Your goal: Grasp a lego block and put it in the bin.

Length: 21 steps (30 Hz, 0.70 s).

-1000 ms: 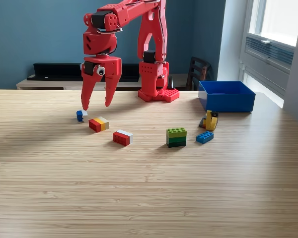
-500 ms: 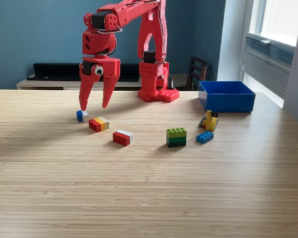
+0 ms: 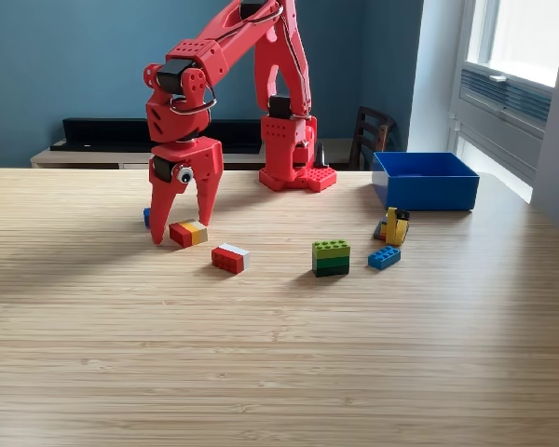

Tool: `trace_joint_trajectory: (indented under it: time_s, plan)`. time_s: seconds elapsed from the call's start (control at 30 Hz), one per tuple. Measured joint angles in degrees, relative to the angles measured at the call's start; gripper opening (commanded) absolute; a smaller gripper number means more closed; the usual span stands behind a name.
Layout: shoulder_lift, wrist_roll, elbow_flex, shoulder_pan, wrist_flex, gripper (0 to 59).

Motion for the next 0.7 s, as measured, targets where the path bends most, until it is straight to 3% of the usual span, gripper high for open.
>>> trace_joint_trajectory:
  time_s: [0.1,0.23,0.47,0.7]
  plan:
    - [-0.8,0.2,-1.1,0.0,0.1,25.2]
    - [-1.6,1.8,-2.3,0.0,-0.6,5.8]
    - [-1.8,2.2,-2.9,-0.1,-0.6,0.1]
    - [-1.8,-0.2,-3.1,0.0,-0.6,0.1]
